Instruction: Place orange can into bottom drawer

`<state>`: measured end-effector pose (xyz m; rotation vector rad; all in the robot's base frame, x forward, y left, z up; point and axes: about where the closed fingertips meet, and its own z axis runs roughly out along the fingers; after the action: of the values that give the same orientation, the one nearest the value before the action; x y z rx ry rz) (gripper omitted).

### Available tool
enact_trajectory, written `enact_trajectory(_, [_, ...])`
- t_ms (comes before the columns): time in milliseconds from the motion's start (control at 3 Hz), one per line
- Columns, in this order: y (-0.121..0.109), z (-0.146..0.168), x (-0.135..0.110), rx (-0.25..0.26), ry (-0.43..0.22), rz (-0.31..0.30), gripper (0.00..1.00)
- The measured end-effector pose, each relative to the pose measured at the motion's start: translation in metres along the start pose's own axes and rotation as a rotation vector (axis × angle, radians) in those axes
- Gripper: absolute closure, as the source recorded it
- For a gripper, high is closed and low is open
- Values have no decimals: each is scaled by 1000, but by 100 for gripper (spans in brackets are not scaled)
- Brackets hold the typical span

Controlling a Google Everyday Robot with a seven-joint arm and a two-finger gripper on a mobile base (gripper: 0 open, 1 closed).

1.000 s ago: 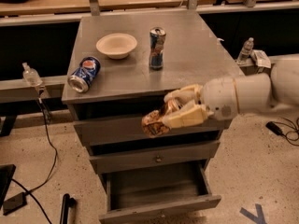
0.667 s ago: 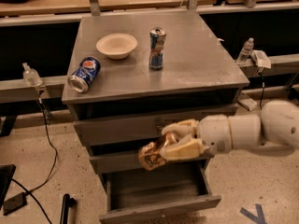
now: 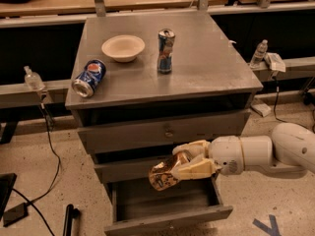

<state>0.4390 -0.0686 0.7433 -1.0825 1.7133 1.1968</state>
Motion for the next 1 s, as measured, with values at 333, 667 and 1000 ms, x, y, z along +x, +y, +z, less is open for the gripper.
enact_trajectory(333, [-34, -13, 47, 21, -81, 88, 100])
enact_trajectory(667, [-66, -22, 107, 29, -111, 194, 100])
enact_trajectory(1000, [-95, -32, 167, 62, -117, 306, 100])
